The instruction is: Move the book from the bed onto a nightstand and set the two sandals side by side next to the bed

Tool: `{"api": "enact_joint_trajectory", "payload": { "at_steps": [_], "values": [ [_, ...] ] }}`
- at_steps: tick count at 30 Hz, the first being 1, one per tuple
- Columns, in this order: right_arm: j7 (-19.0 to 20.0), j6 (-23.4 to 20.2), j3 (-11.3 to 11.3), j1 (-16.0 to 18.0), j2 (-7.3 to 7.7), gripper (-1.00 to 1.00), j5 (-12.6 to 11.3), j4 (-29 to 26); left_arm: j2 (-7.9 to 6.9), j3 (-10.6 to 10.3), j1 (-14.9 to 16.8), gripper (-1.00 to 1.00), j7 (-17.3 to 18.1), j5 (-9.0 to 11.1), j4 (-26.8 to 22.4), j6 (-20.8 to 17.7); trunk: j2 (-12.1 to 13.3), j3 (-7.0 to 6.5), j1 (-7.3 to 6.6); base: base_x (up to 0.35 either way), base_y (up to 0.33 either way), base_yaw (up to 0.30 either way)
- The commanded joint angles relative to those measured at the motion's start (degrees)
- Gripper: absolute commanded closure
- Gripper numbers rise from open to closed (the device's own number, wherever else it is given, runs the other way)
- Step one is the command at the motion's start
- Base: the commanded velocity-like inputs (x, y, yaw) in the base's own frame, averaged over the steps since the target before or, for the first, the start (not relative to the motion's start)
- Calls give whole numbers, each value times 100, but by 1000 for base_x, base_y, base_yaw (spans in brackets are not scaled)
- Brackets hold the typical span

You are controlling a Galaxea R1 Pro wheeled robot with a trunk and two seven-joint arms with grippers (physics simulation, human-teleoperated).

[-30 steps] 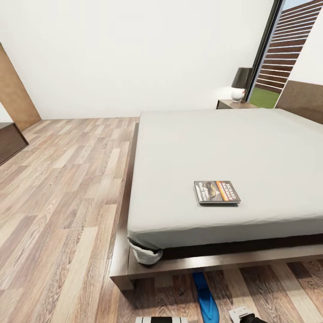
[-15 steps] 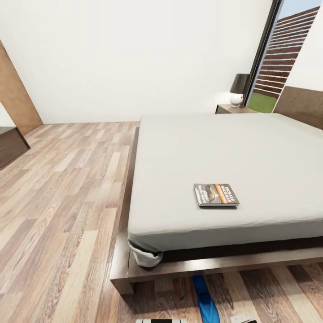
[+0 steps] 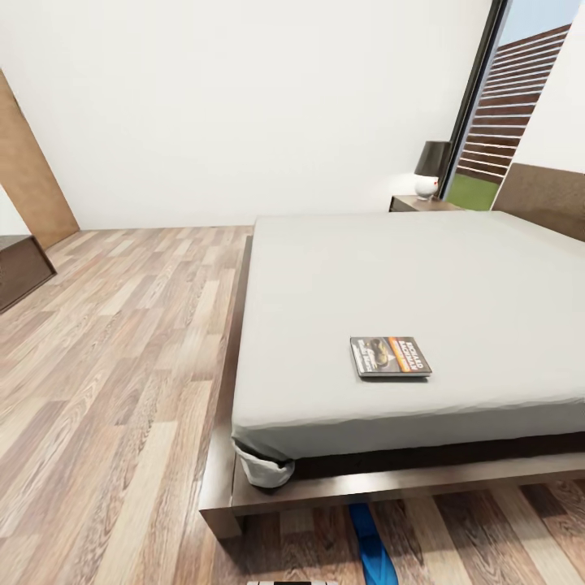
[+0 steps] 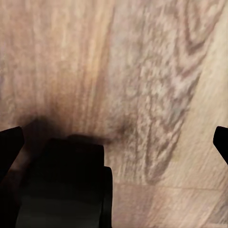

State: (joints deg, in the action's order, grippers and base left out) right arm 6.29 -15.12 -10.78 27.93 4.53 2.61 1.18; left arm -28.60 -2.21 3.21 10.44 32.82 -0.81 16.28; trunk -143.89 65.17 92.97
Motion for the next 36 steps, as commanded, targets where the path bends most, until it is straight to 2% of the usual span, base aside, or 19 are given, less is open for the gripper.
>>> {"api": "enact_joint_trajectory", "payload": {
  "at_steps": [1,36],
  "values": [
    [27,-9,-29,5,2,-100,28,6,0,-24,4,100,40,49,10,16,-2,4,-1,0,0,0],
    [4,0,-37,2,-5,-100,29,5,4,-25,4,100,32,49,10,24,-2,4,-1,0,0,0]
  ]
}}
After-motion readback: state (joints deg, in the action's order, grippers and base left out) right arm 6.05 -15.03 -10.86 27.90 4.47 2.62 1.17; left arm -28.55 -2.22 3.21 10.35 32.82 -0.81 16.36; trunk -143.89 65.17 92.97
